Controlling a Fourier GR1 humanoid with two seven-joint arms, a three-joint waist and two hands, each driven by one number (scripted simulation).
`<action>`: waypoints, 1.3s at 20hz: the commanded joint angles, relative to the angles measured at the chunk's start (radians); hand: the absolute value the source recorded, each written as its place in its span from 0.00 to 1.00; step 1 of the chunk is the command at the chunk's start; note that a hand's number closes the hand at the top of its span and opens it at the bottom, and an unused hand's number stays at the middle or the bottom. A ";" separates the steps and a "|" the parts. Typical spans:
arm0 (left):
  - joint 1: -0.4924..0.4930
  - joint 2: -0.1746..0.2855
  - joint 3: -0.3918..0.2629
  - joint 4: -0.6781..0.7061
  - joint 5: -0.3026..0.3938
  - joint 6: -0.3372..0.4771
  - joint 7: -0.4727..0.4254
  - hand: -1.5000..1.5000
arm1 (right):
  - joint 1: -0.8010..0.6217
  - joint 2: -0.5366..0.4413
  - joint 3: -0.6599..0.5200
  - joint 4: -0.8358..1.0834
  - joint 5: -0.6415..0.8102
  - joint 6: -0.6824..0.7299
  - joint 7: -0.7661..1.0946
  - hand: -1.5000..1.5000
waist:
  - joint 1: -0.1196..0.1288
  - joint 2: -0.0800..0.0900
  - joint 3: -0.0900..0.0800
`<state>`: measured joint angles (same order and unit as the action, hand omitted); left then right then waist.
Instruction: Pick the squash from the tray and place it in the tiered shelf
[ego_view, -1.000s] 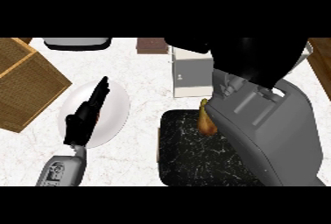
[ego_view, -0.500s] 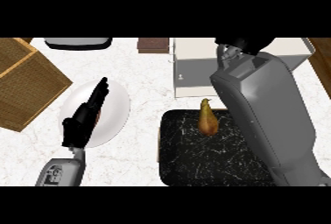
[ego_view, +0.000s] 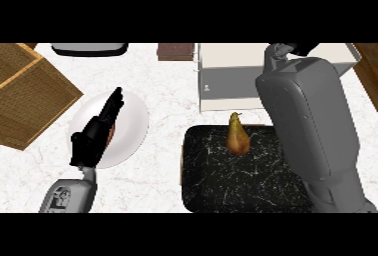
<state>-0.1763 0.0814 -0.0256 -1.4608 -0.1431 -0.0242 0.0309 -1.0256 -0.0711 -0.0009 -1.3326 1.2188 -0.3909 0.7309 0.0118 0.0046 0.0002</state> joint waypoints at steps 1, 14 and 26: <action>0.019 0.018 0.020 0.031 0.006 -0.016 -0.053 0.50 | 0.010 -0.015 -0.045 0.056 -0.071 -0.103 -0.099 1.00 | -0.003 -0.002 0.000; -0.003 -0.013 -0.002 -0.026 -0.005 0.002 0.046 0.50 | 0.010 -0.093 -0.105 0.208 0.113 -0.065 0.087 0.00 | -0.007 -0.005 0.000; -0.008 -0.010 0.002 -0.036 -0.010 -0.003 0.067 0.50 | 0.118 -0.065 -0.145 -0.020 -0.124 -0.119 0.002 0.00 | -0.011 -0.006 0.000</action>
<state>-0.1631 0.0706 -0.0242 -1.4736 -0.1548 -0.0255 0.0449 -0.9501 -0.1354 -0.1364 -1.2861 1.1745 -0.5038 0.7706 0.0035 -0.0009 -0.0001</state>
